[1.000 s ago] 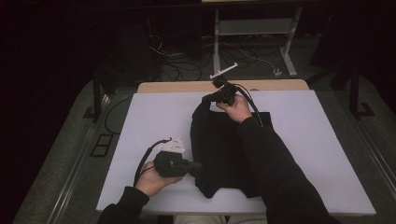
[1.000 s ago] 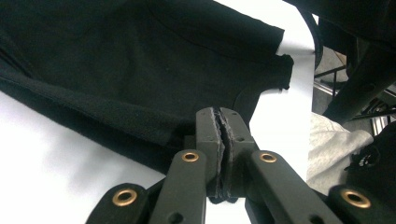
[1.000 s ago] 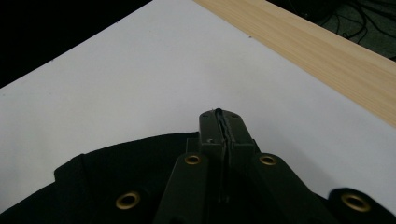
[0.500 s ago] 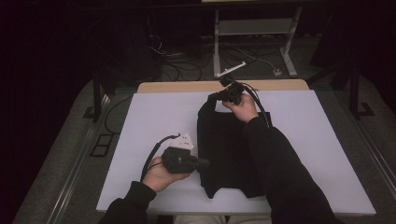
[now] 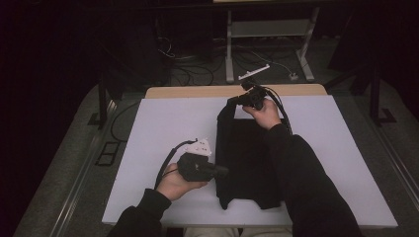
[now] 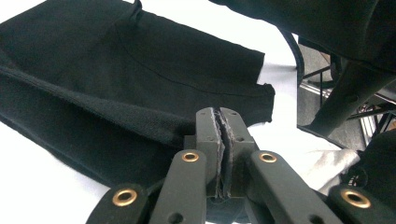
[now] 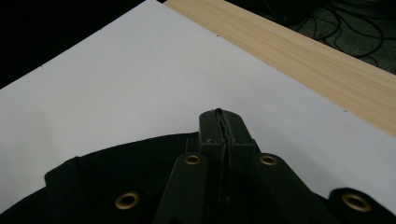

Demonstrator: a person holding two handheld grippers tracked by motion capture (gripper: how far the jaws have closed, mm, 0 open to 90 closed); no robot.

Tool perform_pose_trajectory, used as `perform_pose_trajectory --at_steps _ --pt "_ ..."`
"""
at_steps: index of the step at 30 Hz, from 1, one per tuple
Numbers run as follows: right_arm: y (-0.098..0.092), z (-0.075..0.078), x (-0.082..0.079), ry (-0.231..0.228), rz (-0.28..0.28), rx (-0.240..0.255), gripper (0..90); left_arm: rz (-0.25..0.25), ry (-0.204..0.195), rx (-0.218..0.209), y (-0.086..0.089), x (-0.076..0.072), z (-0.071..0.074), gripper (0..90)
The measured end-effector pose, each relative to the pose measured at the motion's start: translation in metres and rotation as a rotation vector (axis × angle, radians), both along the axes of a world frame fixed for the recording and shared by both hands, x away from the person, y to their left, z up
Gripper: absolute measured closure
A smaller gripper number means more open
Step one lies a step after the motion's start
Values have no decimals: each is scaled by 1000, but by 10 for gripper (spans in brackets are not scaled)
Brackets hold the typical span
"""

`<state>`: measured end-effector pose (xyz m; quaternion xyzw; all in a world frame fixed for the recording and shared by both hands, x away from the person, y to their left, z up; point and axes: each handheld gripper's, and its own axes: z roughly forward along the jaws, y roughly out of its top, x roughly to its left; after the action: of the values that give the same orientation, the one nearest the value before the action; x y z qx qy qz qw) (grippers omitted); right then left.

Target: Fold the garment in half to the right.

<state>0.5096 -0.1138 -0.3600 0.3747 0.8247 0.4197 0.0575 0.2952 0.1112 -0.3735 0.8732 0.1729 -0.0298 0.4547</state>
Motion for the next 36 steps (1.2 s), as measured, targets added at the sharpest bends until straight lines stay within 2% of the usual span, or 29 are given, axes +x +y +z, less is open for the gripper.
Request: perform_pose_trajectory --at_steps 16,26,29,36 --pt "-26 -4 -3 3 -36 2 866 -51 -13 5 -27 3 5 857" --pt "-44 -6 -5 6 -59 6 867 -65 -11 2 -39 4 8 857" --pt "-47 -6 -6 7 -63 7 867 -84 -28 8 -43 5 10 857" --pt "-54 -7 -6 10 -76 5 867 -99 -28 7 -51 6 11 857"
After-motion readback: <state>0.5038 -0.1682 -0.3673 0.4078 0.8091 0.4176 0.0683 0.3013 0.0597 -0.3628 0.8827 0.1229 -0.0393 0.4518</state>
